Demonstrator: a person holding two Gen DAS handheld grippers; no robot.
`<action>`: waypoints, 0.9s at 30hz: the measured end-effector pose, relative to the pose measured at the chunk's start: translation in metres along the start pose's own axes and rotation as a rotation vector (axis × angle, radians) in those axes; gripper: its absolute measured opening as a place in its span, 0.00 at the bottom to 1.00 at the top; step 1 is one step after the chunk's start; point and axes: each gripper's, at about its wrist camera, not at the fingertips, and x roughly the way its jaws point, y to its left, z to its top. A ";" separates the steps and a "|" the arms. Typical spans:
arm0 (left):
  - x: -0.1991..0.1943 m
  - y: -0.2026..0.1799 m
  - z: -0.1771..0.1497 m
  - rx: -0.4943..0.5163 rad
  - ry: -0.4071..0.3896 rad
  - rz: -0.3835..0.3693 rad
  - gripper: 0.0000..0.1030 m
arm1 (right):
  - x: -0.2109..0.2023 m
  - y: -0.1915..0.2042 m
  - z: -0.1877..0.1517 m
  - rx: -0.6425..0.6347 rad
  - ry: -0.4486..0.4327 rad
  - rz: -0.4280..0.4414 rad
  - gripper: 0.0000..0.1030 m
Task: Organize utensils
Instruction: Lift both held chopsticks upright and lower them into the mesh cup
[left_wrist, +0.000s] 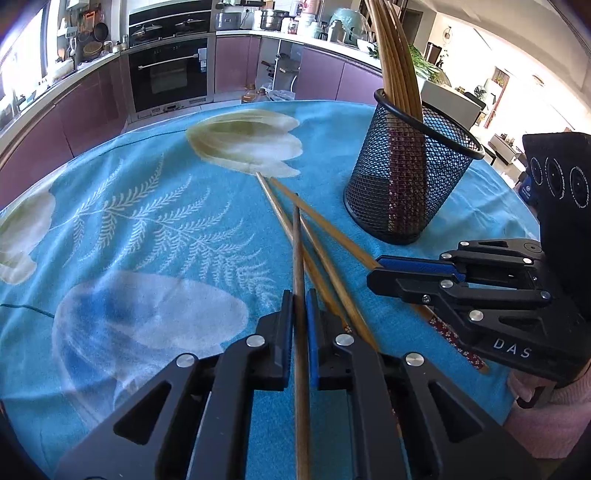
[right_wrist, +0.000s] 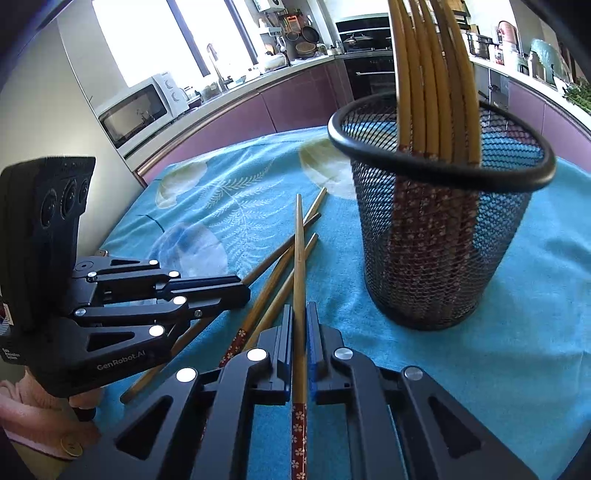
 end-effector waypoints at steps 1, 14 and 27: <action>-0.001 -0.001 0.000 0.002 -0.004 -0.001 0.07 | -0.002 0.000 0.000 -0.001 -0.005 0.003 0.06; -0.024 -0.008 0.004 0.014 -0.061 -0.014 0.07 | -0.027 0.009 0.005 -0.024 -0.078 0.015 0.06; -0.057 -0.009 0.010 0.009 -0.138 -0.071 0.07 | -0.055 0.014 0.012 -0.063 -0.152 -0.004 0.06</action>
